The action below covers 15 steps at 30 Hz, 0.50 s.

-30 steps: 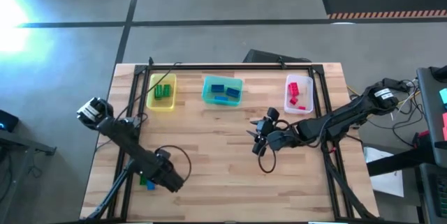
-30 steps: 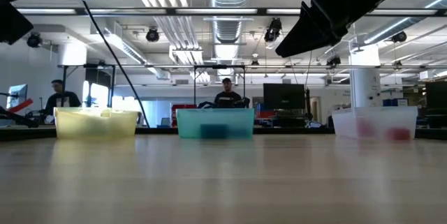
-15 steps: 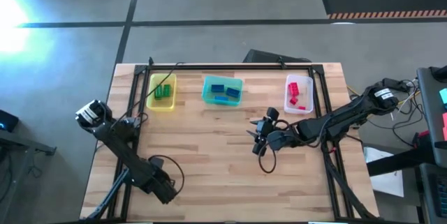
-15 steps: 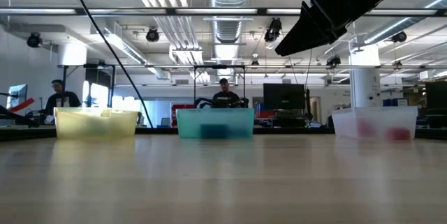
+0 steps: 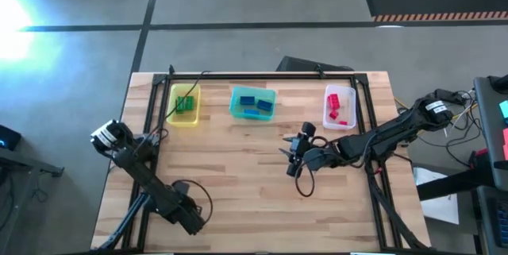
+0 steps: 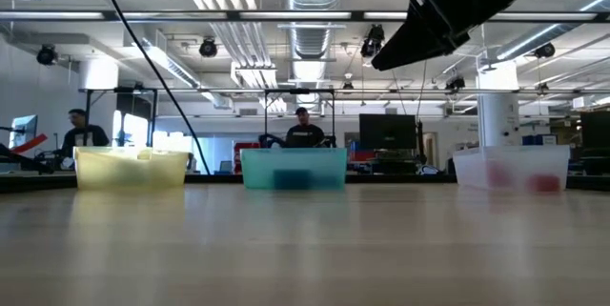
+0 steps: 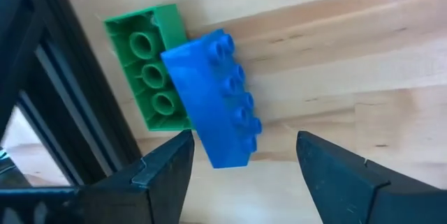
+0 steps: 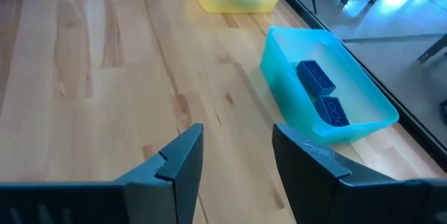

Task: Sort & place blocks by color
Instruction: Put the blue game piece into the green bin

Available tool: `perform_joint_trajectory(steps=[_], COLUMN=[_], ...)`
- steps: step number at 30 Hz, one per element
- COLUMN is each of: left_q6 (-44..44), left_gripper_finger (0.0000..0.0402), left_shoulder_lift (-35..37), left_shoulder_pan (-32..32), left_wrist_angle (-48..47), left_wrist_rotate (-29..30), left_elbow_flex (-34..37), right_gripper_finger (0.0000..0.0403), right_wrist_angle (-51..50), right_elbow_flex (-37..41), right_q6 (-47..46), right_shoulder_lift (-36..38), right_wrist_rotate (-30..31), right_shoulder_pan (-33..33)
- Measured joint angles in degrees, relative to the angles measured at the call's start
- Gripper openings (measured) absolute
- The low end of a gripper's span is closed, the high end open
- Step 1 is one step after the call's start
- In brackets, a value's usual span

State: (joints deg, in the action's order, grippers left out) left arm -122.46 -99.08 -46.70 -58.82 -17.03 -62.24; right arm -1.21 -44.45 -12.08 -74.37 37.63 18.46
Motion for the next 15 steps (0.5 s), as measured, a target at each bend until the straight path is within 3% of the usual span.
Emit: perform_joint_trajectory(steps=[15], left_q6=[0.9], left_gripper_finger=[0.0133], left_shoulder_lift=[-0.6], left_shoulder_pan=[0.0], left_wrist_angle=[1.4], left_wrist_rotate=[1.8], left_elbow_flex=[0.0], right_gripper_finger=[0.0162], right_wrist_angle=[0.3], right_elbow_flex=[0.0], right_q6=[0.3], right_shoulder_lift=[0.0], right_wrist_rotate=[-0.1], right_shoulder_pan=[-0.1])
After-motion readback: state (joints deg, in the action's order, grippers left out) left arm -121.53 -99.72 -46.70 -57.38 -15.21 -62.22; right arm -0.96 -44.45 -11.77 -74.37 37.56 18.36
